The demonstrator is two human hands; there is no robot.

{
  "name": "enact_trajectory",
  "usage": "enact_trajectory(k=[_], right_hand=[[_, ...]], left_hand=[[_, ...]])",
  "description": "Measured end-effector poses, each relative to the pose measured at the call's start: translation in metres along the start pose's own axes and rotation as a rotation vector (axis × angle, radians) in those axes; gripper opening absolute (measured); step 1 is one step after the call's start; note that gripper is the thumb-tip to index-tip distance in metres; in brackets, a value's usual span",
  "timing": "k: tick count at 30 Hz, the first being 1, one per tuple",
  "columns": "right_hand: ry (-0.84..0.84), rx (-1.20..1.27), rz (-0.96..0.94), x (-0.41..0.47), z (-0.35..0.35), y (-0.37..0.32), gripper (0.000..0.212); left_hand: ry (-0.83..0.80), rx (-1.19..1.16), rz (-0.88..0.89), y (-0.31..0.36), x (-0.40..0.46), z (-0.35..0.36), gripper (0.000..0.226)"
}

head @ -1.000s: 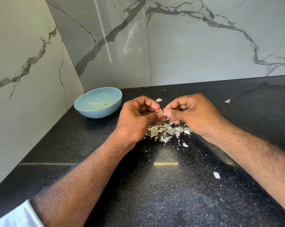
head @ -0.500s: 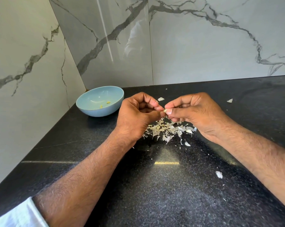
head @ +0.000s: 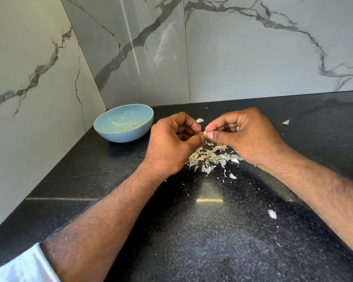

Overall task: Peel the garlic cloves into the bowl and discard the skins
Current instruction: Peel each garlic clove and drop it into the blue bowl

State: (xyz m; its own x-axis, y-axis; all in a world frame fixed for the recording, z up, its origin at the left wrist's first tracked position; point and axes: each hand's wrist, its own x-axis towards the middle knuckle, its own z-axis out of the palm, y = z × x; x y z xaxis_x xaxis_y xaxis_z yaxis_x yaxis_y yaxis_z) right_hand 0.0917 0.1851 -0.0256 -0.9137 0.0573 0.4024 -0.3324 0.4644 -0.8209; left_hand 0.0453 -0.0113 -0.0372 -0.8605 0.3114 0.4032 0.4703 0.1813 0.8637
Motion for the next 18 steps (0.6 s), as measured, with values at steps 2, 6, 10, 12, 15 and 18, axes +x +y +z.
enact_trajectory(k=[2,6,10,12,15,18], right_hand=[[-0.001,-0.061,-0.026,-0.0008,0.0007,0.0001,0.012],[0.026,-0.088,-0.036,-0.0009,0.0026,0.0000,0.012],[0.052,-0.098,-0.033,-0.0012,0.0051,-0.0007,0.012],[0.064,-0.105,-0.035,-0.0016,0.0060,-0.0010,0.011],[0.060,-0.106,-0.031,-0.0013,0.0052,-0.0006,0.011],[-0.001,-0.010,0.015,-0.0007,0.0041,0.0010,0.011]], left_hand=[[-0.005,0.041,0.027,0.0007,-0.0002,0.0007,0.023],[0.017,0.061,0.039,0.0019,0.0002,0.0017,0.033],[0.053,0.079,0.030,0.0023,0.0012,0.0035,0.039],[0.057,0.081,0.020,0.0025,0.0008,0.0044,0.040],[0.051,0.076,0.011,0.0036,-0.0002,0.0046,0.046],[0.039,0.058,-0.010,0.0045,0.0000,0.0034,0.051]])
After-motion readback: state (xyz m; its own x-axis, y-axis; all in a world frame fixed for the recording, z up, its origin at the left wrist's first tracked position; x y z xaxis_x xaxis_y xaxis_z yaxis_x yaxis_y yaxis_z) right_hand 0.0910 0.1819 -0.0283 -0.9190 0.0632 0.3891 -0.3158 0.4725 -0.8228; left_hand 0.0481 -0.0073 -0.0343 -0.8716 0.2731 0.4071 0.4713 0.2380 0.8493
